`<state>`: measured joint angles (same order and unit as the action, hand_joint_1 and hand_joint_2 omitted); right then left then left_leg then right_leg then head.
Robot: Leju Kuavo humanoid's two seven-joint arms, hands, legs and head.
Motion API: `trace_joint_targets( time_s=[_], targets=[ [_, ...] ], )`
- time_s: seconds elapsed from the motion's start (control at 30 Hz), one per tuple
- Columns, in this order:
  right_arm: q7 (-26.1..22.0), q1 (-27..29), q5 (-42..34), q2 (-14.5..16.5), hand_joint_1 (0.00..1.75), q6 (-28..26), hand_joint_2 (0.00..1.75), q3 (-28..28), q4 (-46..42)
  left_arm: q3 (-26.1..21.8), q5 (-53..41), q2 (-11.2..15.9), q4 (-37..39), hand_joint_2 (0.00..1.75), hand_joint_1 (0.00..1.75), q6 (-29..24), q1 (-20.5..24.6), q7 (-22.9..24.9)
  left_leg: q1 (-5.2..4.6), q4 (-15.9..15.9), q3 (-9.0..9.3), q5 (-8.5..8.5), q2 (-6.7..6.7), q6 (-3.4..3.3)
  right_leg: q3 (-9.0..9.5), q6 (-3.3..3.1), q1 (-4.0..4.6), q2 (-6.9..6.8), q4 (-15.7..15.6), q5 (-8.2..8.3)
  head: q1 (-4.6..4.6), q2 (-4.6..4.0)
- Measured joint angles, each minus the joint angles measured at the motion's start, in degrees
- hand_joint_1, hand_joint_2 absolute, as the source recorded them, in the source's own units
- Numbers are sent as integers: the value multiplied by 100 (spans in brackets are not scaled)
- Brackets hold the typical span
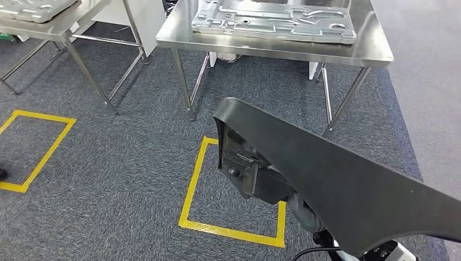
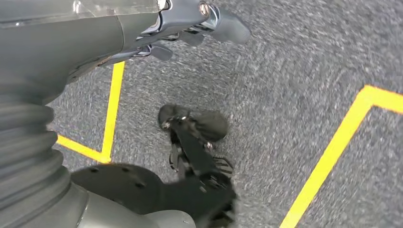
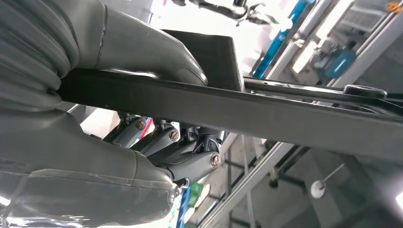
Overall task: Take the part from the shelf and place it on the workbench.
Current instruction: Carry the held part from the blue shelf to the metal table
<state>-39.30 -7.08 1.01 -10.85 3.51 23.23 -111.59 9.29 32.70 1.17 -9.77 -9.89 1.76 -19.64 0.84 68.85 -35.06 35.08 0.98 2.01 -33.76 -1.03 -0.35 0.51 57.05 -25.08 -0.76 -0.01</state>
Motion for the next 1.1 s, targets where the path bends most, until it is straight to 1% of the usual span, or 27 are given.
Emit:
trace_joint_targets(
  time_s=[0.03,0.07,0.1,0.13,0.17,0.2,0.23,0.27,0.33,0.37,0.43,0.47,0.5,0.53,0.57,0.6,0.63,0.67,0.73,0.77,0.8,0.9,0.93,0.97,1.03,1.07,1.1],
  targets=[
    [0,18,2,-1,175,-25,175,0,5,14,-20,1,0,175,0,15,-6,-9,1,349,-180,109,-31,4,2,-6,6,75,3,1,5,0],
    [0,42,4,-1,175,-48,175,1,7,32,-42,3,0,175,0,31,-14,-14,1,507,-280,97,-44,2,6,-8,12,157,6,-1,6,1],
    [0,63,7,-1,175,-70,175,1,7,51,-64,5,0,175,0,45,-22,-19,1,426,-272,-39,-54,-8,15,-6,14,242,10,-2,7,1],
    [0,77,10,-1,175,-88,175,2,7,66,-79,8,0,175,0,60,-28,-23,2,124,-163,-266,-91,-26,27,0,15,327,15,-6,8,1],
    [0,85,14,-1,175,-109,175,2,8,75,-89,13,1,175,0,73,-33,-26,3,-300,0,-507,-189,-52,36,8,10,402,21,-11,8,1],
    [0,88,17,-1,175,-132,175,2,10,79,-92,21,2,175,0,85,-36,-29,9,-691,152,-676,-307,-83,36,24,16,464,33,-20,4,1],
    [0,91,23,0,175,-158,175,2,15,81,-96,30,4,175,0,103,-30,-32,7,-957,254,-767,-412,-109,26,50,13,514,41,-24,5,1],
    [0,99,30,1,175,-180,175,2,22,84,-99,37,5,175,0,121,-18,-36,2,-1090,298,-782,-482,-137,10,83,5,558,44,-25,4,1],
    [0,123,38,1,175,-210,175,2,34,87,-105,44,7,175,0,164,14,-41,-6,-1135,318,-779,-451,-190,-14,165,-11,631,32,-11,5,1],
    [0,138,38,0,175,-220,175,1,38,90,-105,43,7,175,0,184,22,-42,2,-1164,336,-799,-412,-223,-22,195,-12,585,50,-23,6,1],
    [0,149,36,-1,175,-237,175,-2,41,95,-104,43,7,175,0,218,15,-43,26,-1221,371,-838,-332,-285,-161,241,2,313,351,-218,-13,1],
    [0,155,36,-1,175,-242,175,-2,43,98,-103,44,7,175,0,228,3,-44,22,-1230,376,-842,-291,-302,-315,257,-5,149,677,-397,-21,1],
    [0,159,38,-1,175,-245,175,-1,45,99,-102,45,7,175,0,235,-10,-44,17,-1229,374,-832,-256,-314,-515,278,-16,51,1080,-589,-32,1],
    [0,169,41,-1,175,-246,175,1,48,99,-100,46,7,175,0,238,-25,-44,12,-1225,373,-819,-220,-316,-699,297,-31,12,1444,-720,-32,1],
    [0,178,44,-1,175,-245,175,3,53,101,-96,47,7,175,0,240,-35,-46,9,-1222,378,-802,-186,-314,-806,310,-44,-2,1649,-747,-33,1],
    [0,182,46,-1,175,-243,175,5,59,102,-94,46,7,175,0,242,-41,-52,8,-1219,388,-782,-159,-308,-803,317,-54,-10,1635,-665,-33,1],
    [0,182,47,-1,175,-240,175,9,65,103,-91,44,7,175,0,245,-42,-64,8,-1216,409,-764,-139,-296,-671,314,-59,-20,1372,-485,-34,1],
    [0,177,46,-1,175,-236,175,11,69,104,-90,42,7,175,0,248,-41,-79,8,-1216,437,-743,-125,-280,-448,300,-59,-38,945,-271,-36,1],
    [0,151,35,-1,175,-229,175,13,80,104,-90,39,7,175,0,251,-38,-106,-9,-1215,482,-700,-104,-226,-65,246,-28,-74,219,-47,-33,1],
    [0,139,27,0,175,-225,175,13,85,104,-90,39,7,175,0,252,-36,-114,-15,-1217,496,-681,-95,-195,21,212,-8,-82,55,-35,-31,0],
    [0,129,20,0,175,-219,175,13,89,104,-89,39,7,175,0,253,-36,-119,-20,-1225,508,-665,-87,-163,35,179,12,-79,24,-73,-29,-1],
    [0,121,14,1,175,-207,175,13,91,105,-88,42,4,175,0,263,-29,-134,-11,-1168,541,-587,-70,-70,110,77,-9,-55,-37,-100,-22,0],
    [0,118,14,2,175,-212,175,13,91,107,-89,43,3,175,0,270,-28,-140,-9,-977,460,-497,-69,-44,156,43,-21,-52,-65,-111,-13,0],
    [0,118,14,3,175,-221,175,13,90,109,-90,43,2,175,0,275,-30,-145,-2,-658,298,-366,-71,-24,202,12,-24,-53,-81,-130,0,0],
    [0,135,17,3,175,-241,175,13,90,116,-91,43,2,175,0,280,-34,-149,-1,159,-182,-96,-73,5,268,-30,-4,-48,-81,-195,16,1],
    [0,153,22,3,175,-248,175,13,90,118,-92,43,3,175,0,280,-41,-149,-1,432,-379,-73,-73,11,312,-37,8,-39,-79,-235,19,1],
    [0,169,27,3,175,-251,175,13,90,120,-92,43,3,175,0,280,-51,-148,-2,501,-482,-168,-73,7,367,-40,17,-25,-77,-280,17,1]
  ],
)
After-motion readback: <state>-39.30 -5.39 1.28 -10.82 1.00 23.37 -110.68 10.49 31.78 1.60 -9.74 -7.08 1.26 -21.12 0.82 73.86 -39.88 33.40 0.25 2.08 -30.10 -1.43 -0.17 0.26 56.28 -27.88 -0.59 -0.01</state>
